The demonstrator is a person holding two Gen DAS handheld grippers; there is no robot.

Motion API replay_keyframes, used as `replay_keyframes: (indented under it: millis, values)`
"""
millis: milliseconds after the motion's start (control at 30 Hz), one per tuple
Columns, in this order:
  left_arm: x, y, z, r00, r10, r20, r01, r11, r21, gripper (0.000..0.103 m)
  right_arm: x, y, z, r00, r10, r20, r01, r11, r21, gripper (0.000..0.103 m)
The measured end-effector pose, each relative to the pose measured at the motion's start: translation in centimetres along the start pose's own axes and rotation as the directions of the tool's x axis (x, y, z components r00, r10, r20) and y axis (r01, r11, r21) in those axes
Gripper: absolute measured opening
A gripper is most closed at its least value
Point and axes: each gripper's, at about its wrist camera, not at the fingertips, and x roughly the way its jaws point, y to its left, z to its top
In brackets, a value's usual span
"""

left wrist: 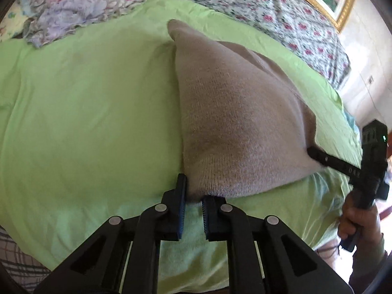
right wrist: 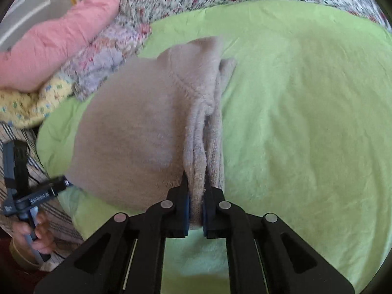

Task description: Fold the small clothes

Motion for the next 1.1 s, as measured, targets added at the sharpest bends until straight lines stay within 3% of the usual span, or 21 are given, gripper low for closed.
replay_keyframes:
  millis: [67,200,367,433,500,567,700,733,767,833,967,1100]
  values:
    - [-0.4,-0.1,-0.1,1.0,-0.014,-0.013,0.014,1.0,0.022,0.012,-0.5,-0.6,0.1,1.0,0.019,-0.001,-0.019,1.0,0.022,0.007]
    - [-2.2,0.2,-0.5,0.997,-0.07,-0.037,0.072,0.996,0.052,0.012,-2.2,-0.8,0.2,1.0,-0.02,-0.001,0.02,0.999,0.041,0.011]
    - [-5.5,-0.4,2.2,0.988,-0.149,0.04,0.144,0.985,0.094,0.012,-5.5,-0.1,1.4,0.991,-0.114,0.071,0.11,0.992,0.064,0.019]
    - [-6.0,-1.2,4.2,0.979,-0.19,0.081,0.181,0.978,0.099,0.014,-6.5,1.3,2.7,0.988,-0.079,0.132,0.073,0.996,0.046,0.019]
    - [-5.2,-2.3,6.3,0.968,-0.231,0.096,0.219,0.969,0.114,0.016,-5.9,3.4,4.1,0.99,-0.025,0.142,0.028,0.999,-0.021,0.019]
    - [-3.7,-3.2,8.1,0.967,-0.23,0.106,0.215,0.968,0.132,0.016,-4.1,4.7,4.9,0.994,-0.002,0.109,0.008,0.998,-0.059,0.019]
    - [0.6,-3.4,10.8,0.976,-0.211,0.05,0.204,0.972,0.116,0.015,0.5,4.1,6.0,0.999,-0.014,0.033,0.015,0.999,-0.033,0.019]
    - [1.9,-3.3,10.9,0.982,-0.187,0.026,0.183,0.976,0.117,0.011,1.4,3.7,6.0,0.999,-0.032,0.018,0.033,0.999,-0.032,0.019]
    - [3.2,-3.0,10.8,0.986,-0.166,-0.006,0.166,0.98,0.107,0.004,2.3,3.3,5.9,0.998,-0.063,-0.006,0.063,0.997,-0.035,0.015]
    - [4.3,-2.4,10.3,0.982,-0.19,-0.008,0.19,0.978,0.084,0.004,3.7,1.9,5.6,0.996,-0.078,-0.045,0.077,0.997,-0.022,0.009]
    - [4.6,-2.6,10.2,0.984,-0.177,-0.008,0.177,0.979,0.099,0.004,4.0,0.2,5.8,0.998,-0.042,-0.036,0.042,0.999,0.013,0.001]
    - [2.9,-3.3,9.5,0.988,-0.154,0.02,0.151,0.981,0.124,0.004,2.8,0.5,5.6,1.0,-0.016,-0.011,0.016,1.0,0.027,0.001]
